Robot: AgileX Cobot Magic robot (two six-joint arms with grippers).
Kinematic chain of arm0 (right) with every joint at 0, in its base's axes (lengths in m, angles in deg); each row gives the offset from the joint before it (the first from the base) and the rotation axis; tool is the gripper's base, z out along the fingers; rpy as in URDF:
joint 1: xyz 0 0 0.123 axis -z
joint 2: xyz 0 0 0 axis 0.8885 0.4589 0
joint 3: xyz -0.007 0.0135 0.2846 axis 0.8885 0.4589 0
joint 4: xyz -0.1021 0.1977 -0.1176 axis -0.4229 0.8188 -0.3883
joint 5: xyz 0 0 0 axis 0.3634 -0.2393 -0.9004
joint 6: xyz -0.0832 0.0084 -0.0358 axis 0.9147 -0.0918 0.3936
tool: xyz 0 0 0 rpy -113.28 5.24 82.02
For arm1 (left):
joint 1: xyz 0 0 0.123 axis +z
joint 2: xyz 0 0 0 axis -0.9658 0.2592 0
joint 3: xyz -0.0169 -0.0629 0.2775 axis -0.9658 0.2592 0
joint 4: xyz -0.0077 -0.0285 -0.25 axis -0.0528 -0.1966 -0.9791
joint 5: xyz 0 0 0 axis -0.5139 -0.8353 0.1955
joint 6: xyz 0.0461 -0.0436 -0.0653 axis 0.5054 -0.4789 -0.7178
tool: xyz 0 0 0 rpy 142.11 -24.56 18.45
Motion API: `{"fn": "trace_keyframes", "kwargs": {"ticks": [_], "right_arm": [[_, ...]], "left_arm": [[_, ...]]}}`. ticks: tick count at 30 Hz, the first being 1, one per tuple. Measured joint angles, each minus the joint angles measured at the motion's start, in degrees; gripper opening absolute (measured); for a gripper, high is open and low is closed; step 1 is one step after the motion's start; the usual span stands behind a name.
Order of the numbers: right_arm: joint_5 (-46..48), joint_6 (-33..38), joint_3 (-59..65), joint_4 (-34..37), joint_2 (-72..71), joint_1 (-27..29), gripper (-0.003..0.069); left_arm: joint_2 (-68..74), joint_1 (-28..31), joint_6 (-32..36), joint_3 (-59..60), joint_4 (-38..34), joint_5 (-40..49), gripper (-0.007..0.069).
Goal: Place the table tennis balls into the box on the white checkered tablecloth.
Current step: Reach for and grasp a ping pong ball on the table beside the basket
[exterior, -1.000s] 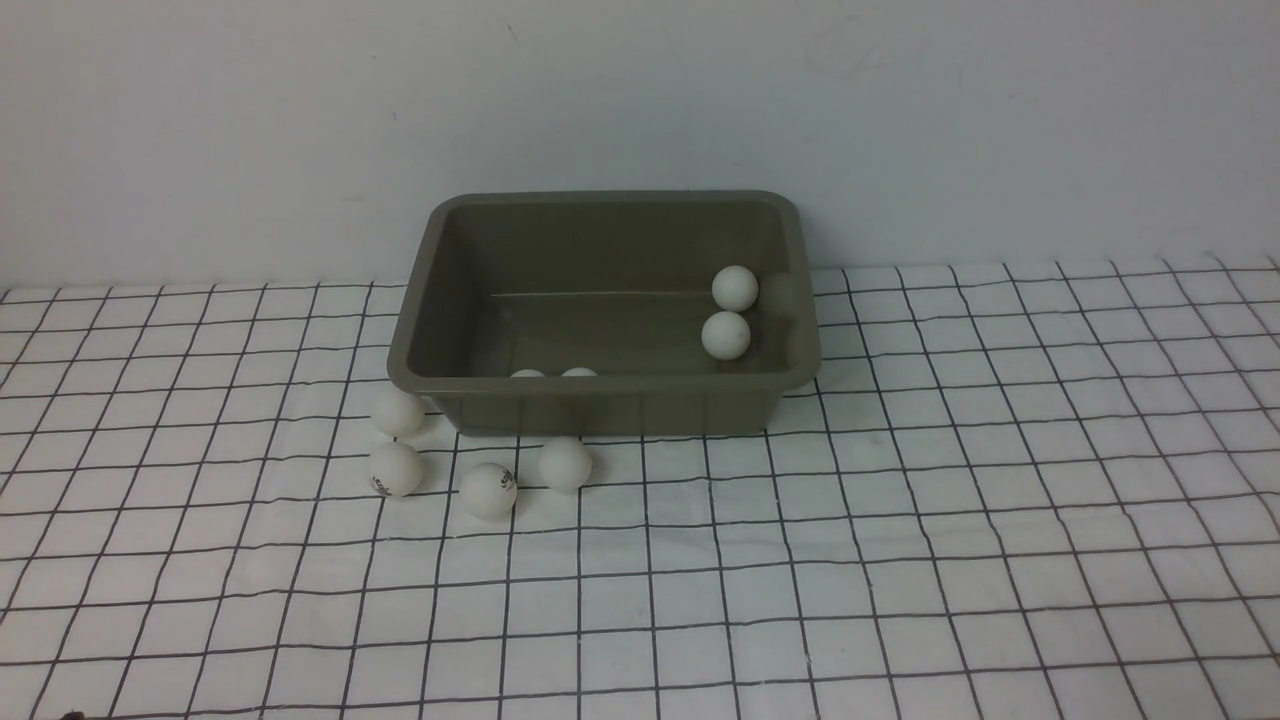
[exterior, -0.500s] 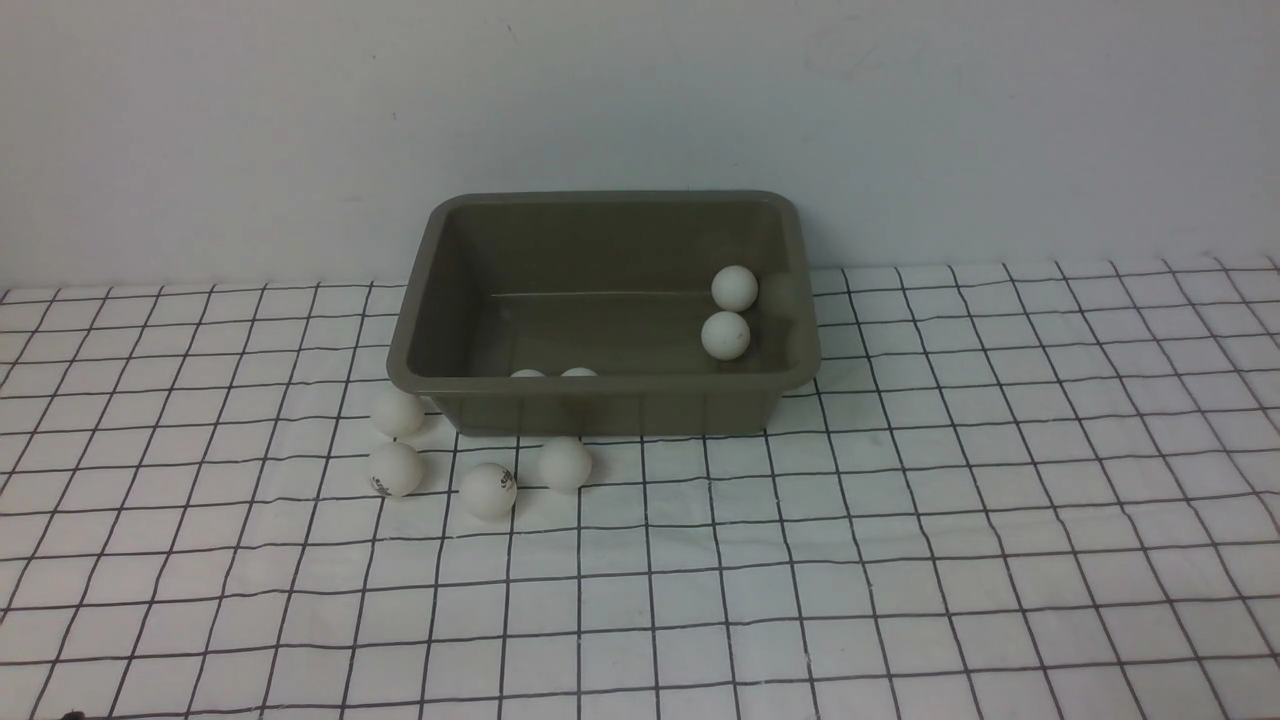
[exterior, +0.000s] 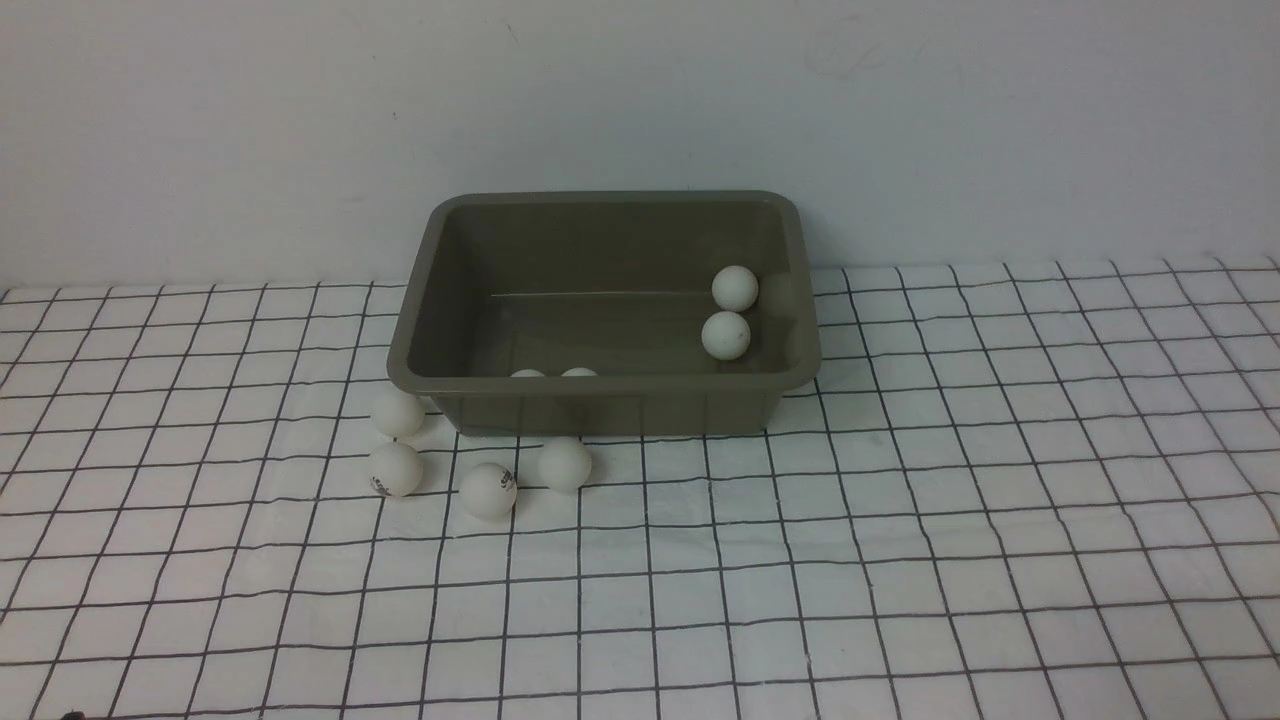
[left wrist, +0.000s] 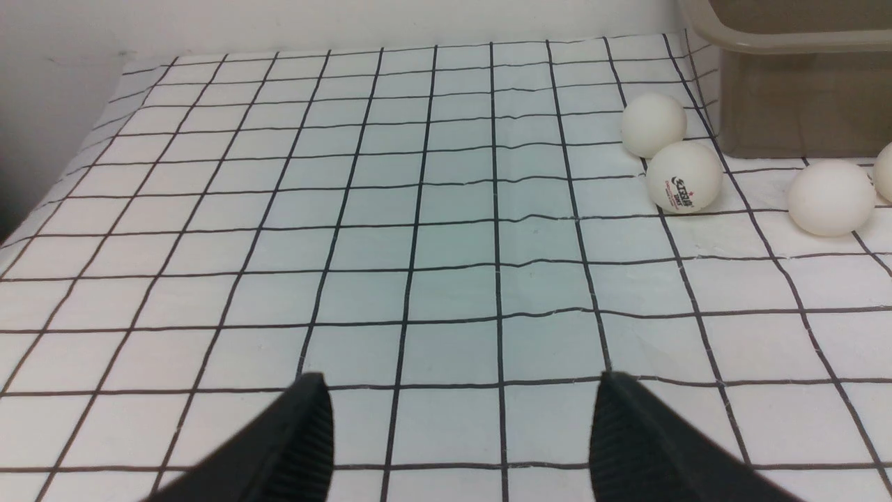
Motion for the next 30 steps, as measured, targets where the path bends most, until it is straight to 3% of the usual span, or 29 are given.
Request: {"fn": "trace_keyframes", "kwargs": {"ticks": [14,18,24,30], "right_arm": [[0.0,-0.02,0.0,0.04,0.0,0.0,0.0451],[0.0,-0.02,0.0,0.04,0.0,0.0,0.0451],[0.05,-0.02,0.0,0.04,0.0,0.0,0.0451],[0.05,-0.02,0.0,0.04,0.0,0.0,0.0451]], "left_arm": [[0.0,0.0,2.52,0.0,2.42,-0.47,0.0447],[0.0,0.0,4.5,0.14,5.6,-6.65,0.0447],[0.0,0.0,-0.5,0.14,0.17,-15.14,0.0447],[0.0,0.0,-4.37,0.14,-2.41,-17.33,0.0447]]}}
